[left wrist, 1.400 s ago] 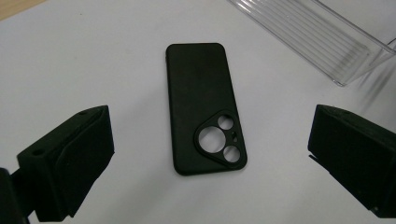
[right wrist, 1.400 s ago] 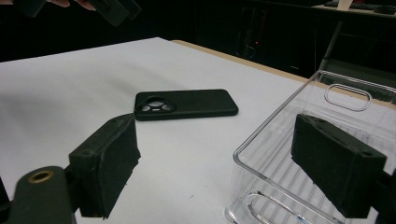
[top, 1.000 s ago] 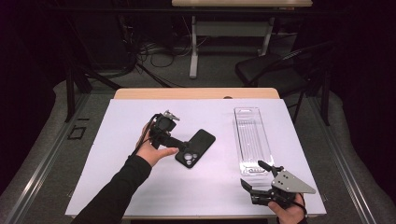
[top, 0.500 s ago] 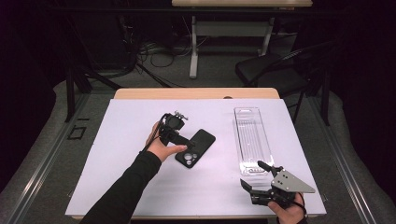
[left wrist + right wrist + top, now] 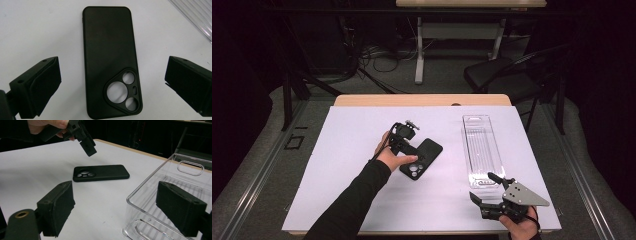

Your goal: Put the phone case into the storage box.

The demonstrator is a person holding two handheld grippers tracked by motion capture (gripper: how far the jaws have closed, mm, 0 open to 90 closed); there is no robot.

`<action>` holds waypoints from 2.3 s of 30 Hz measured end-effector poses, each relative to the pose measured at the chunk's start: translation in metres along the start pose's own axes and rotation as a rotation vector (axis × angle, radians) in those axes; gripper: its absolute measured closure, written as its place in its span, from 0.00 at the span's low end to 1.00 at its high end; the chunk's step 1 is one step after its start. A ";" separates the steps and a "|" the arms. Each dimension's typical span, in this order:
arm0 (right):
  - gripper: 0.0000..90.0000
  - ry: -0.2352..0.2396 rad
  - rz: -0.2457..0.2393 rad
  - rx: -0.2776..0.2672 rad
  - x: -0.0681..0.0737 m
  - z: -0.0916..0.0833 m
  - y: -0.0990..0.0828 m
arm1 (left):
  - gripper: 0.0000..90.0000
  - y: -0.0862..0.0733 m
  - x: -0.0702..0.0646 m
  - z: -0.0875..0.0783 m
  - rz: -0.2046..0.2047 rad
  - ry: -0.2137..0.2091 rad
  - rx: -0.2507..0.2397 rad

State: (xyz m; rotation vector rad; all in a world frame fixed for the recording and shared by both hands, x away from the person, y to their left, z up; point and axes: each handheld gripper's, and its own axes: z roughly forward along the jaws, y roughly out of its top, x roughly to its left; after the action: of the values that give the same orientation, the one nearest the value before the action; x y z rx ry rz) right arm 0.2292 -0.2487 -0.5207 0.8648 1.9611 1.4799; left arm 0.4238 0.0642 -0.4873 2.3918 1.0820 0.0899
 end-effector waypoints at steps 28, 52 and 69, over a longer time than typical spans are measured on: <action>0.16 0.011 0.003 0.004 0.000 0.001 -0.002 | 0.01 0.012 -0.002 0.031 0.001 0.001 0.176; 0.16 0.020 0.002 0.014 -0.001 0.001 -0.002 | 0.11 0.020 -0.012 0.048 0.009 0.044 0.263; 0.16 0.030 0.002 0.018 0.000 0.002 -0.003 | 0.13 0.020 -0.011 0.058 -0.003 0.075 0.306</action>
State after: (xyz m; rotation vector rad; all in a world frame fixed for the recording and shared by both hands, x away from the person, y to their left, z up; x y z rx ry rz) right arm 0.2306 -0.2480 -0.5243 0.8574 1.9989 1.4865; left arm 0.4451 0.0212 -0.5264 2.6766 1.2081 0.0131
